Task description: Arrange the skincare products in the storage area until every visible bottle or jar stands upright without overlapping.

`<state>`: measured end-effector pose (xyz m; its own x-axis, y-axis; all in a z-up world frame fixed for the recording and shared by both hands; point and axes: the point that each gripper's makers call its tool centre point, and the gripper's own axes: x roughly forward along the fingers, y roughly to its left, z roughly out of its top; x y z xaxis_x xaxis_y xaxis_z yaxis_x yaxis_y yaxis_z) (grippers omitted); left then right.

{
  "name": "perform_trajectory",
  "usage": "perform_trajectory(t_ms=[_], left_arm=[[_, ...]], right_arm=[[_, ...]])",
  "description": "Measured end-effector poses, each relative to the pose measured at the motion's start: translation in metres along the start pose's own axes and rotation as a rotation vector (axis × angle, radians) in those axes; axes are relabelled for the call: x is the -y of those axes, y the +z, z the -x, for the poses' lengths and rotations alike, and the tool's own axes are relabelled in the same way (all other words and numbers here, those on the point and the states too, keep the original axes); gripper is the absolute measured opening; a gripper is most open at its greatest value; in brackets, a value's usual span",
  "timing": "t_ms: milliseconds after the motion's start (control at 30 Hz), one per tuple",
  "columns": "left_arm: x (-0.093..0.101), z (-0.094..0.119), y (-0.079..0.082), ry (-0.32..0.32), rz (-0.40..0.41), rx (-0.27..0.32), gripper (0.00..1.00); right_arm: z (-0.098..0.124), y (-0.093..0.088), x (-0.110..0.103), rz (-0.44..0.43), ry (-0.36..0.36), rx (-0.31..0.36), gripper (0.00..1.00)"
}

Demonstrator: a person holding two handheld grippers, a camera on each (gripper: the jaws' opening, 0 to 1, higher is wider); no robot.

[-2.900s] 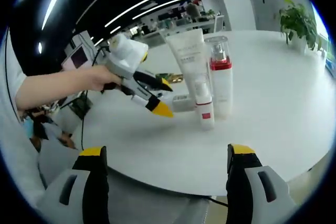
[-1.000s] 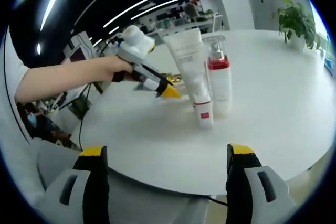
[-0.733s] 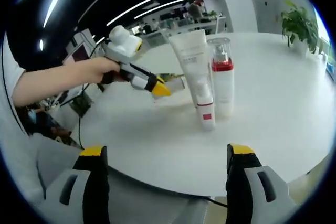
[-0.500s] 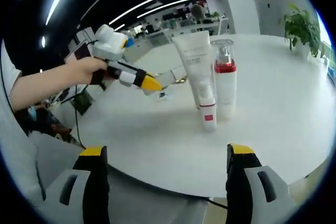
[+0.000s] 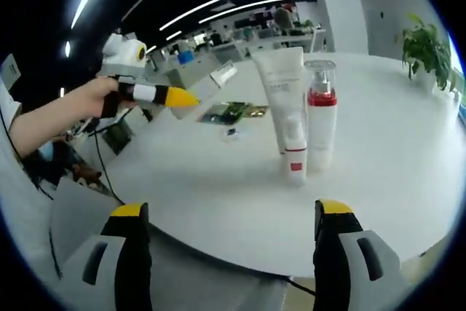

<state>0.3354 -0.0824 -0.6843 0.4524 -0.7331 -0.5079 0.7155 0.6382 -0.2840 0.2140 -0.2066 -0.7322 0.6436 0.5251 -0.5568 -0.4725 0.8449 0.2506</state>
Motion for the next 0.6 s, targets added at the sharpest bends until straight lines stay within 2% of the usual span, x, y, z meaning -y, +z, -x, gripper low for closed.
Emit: perform_trajectory(t_ms=[100,200,333,600], left_arm=[[0.005,0.012,0.002,-0.006,0.025,0.035,0.24],[0.015,0.026,0.005,-0.029,0.082,0.089,0.24],[0.027,0.04,0.008,-0.042,0.103,0.131,0.24],[0.048,0.074,0.018,-0.154,0.231,0.288,0.24]], right_arm=[[0.0,0.0,-0.002,0.008,0.01,0.002,0.93],[0.0,0.001,-0.004,0.0,0.028,0.008,0.94],[0.001,0.004,-0.008,-0.025,0.055,0.023,0.95],[0.005,0.015,-0.014,-0.088,0.104,0.08,0.95]])
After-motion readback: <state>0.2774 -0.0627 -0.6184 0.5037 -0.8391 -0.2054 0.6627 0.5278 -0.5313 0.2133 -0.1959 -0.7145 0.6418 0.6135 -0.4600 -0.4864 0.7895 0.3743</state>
